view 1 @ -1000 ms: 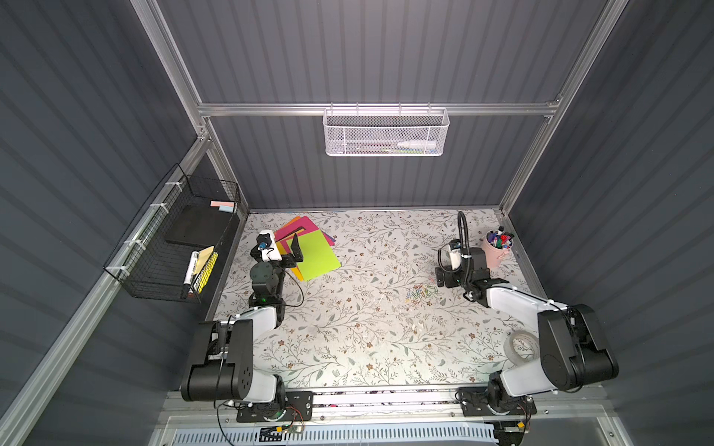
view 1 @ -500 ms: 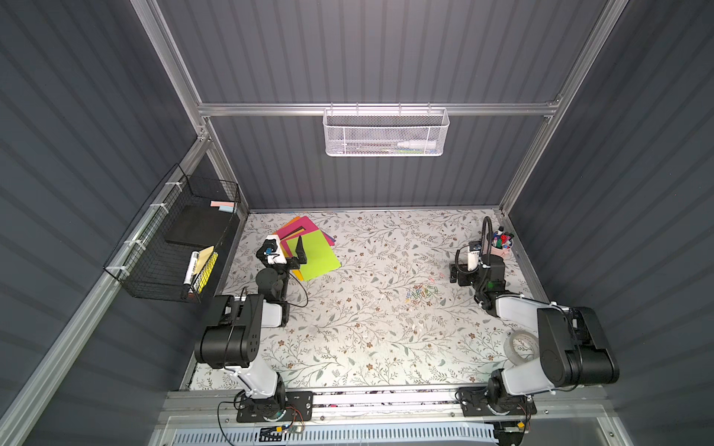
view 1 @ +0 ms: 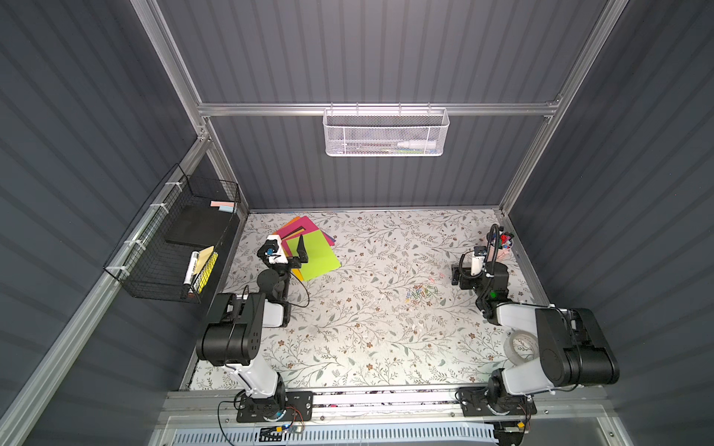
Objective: Unclip the paperclips from the documents
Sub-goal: Reset both arms
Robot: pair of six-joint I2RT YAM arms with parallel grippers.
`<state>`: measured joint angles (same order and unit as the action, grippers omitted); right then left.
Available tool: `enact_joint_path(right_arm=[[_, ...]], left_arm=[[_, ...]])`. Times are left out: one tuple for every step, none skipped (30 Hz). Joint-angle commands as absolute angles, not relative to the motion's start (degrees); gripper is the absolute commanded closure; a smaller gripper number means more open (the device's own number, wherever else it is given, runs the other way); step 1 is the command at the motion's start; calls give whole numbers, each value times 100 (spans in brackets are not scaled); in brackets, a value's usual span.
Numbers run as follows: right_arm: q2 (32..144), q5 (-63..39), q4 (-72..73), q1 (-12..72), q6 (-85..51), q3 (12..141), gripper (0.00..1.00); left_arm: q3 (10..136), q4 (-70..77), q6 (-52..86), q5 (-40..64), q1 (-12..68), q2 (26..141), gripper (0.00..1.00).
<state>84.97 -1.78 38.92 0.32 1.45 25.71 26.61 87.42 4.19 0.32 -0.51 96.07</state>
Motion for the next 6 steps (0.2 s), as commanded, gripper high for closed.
enact_joint_path(right_arm=[[8579, -18, 4065, 48, 22, 2557, 1], [8578, -19, 4046, 49, 17, 2557, 1], [8578, -11, 4044, 43, 11, 2559, 1], [8574, -2, 4045, 47, 13, 2556, 1], [8571, -6, 4044, 50, 9, 2550, 1], [8566, -17, 4048, 51, 9, 2549, 1]], left_arm=[[2642, 8924, 316, -51, -26, 9677, 0], [2645, 8922, 317, -51, -26, 9676, 0], [2645, 8917, 316, -49, -26, 9677, 0], [2646, 8914, 317, -59, -26, 9677, 0], [2646, 8911, 317, -61, -26, 9677, 1], [2652, 8906, 314, -59, -22, 9677, 1]])
